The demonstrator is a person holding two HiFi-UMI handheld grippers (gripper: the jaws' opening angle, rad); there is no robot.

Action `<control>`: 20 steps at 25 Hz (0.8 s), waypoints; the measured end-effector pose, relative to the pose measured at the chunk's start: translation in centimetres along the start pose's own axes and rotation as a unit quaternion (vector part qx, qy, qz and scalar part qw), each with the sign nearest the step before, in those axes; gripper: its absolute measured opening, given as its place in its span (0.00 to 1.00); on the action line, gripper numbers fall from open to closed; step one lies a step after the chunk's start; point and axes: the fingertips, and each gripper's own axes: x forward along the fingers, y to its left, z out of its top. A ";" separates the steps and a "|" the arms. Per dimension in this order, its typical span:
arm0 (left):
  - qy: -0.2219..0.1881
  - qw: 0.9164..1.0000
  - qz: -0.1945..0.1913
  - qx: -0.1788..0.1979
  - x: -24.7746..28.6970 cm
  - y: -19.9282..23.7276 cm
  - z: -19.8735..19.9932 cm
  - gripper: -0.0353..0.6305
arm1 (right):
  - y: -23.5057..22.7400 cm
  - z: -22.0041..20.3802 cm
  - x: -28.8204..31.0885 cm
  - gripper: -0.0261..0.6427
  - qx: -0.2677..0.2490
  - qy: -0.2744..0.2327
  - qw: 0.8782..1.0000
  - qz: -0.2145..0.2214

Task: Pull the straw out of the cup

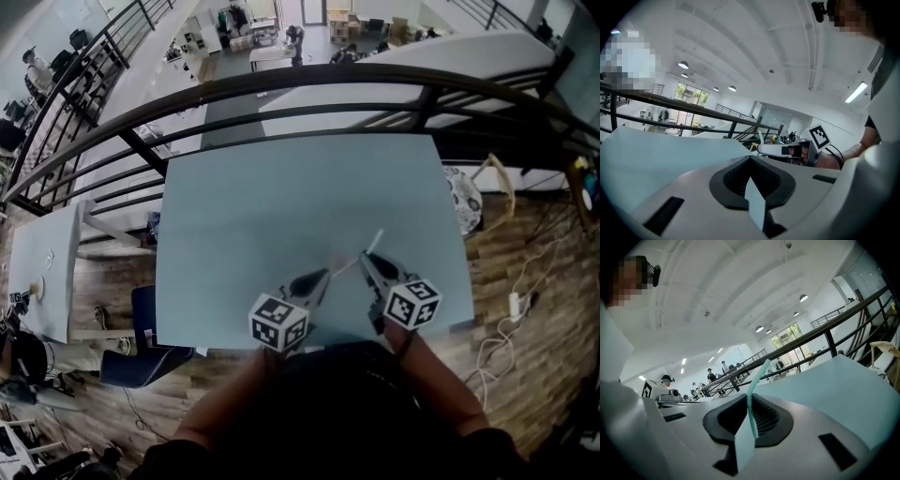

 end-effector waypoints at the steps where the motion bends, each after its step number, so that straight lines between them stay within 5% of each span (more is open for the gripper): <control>1: -0.004 1.000 -0.001 0.002 -0.4 -0.1 0.1 0.07 | 0.6 -0.2 -0.3 0.10 -0.003 -0.001 1.000 0.002; 20: -0.027 0.999 -0.002 0.022 -3.6 -8.3 -1.1 0.07 | 6.9 -2.7 -7.6 0.10 -0.025 0.002 0.998 0.057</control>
